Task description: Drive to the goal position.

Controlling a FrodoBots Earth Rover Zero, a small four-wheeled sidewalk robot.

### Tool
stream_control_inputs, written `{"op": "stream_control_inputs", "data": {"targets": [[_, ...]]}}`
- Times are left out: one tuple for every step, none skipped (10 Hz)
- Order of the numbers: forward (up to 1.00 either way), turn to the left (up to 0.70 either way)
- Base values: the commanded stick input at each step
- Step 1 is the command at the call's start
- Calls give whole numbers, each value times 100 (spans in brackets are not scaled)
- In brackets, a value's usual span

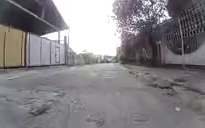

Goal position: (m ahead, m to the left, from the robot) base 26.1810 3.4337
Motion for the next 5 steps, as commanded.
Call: {"op": "stream_control_inputs", "data": {"targets": [[100, -22], [100, -16], [100, 1], [100, -26], [100, -39]]}}
